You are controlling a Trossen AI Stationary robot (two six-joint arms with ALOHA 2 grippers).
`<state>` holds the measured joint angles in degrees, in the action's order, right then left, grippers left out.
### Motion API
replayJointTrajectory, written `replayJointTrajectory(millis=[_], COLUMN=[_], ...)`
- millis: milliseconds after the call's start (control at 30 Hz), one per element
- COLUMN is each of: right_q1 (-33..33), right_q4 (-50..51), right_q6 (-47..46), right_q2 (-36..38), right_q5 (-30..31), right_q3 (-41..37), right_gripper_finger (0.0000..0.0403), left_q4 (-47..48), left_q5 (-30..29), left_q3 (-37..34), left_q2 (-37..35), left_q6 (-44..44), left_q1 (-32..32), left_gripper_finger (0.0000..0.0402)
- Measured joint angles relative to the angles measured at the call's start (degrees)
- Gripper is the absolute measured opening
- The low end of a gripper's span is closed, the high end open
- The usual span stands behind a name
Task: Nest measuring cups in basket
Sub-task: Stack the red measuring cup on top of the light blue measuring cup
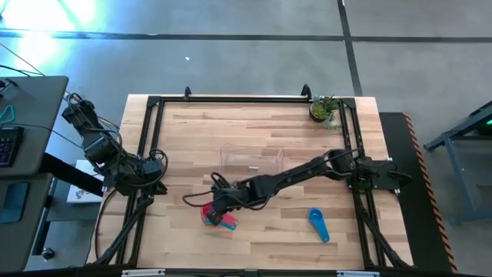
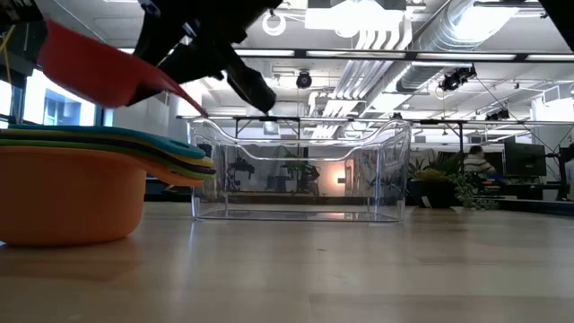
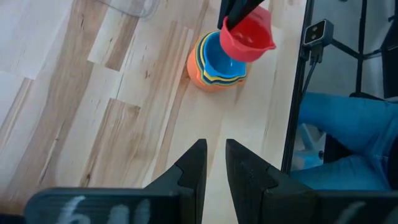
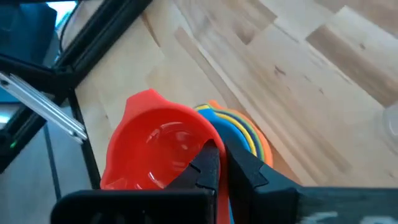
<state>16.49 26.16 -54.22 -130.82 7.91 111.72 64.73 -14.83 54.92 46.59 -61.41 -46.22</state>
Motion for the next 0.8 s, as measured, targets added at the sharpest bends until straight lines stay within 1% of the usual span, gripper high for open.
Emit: replayJointTrajectory(millis=[233,467,600,800], right_q1=[0.44,0.44,0.31,0.01], right_q4=[0.1,0.88,0.84,0.58], right_q6=[-2.37,-2.5,-2.77,-4.06], right_q2=[-2.3,-2.39,-2.39,-2.39], right_q5=[-2.13,-2.27,-3.76,-3.68], right_q3=[-0.02,-0.02,-0.02,-0.02], right_gripper_finger=[0.0005,0.0005,0.0005,0.0023], left_q4=[0.02,0.04,0.05,0.08], left_q5=[-0.78,-0.83,-0.81,-0.81], left_q3=[0.0,0.0,0.0,0.0], left_q2=[0.0,0.0,0.0,0.0], left_q6=[-0.9,-1.06,-1.05,-1.03], left_q1=[0.0,0.0,-0.02,-0.02], left_gripper_finger=[0.0051,0.0051,0.0051,0.0051])
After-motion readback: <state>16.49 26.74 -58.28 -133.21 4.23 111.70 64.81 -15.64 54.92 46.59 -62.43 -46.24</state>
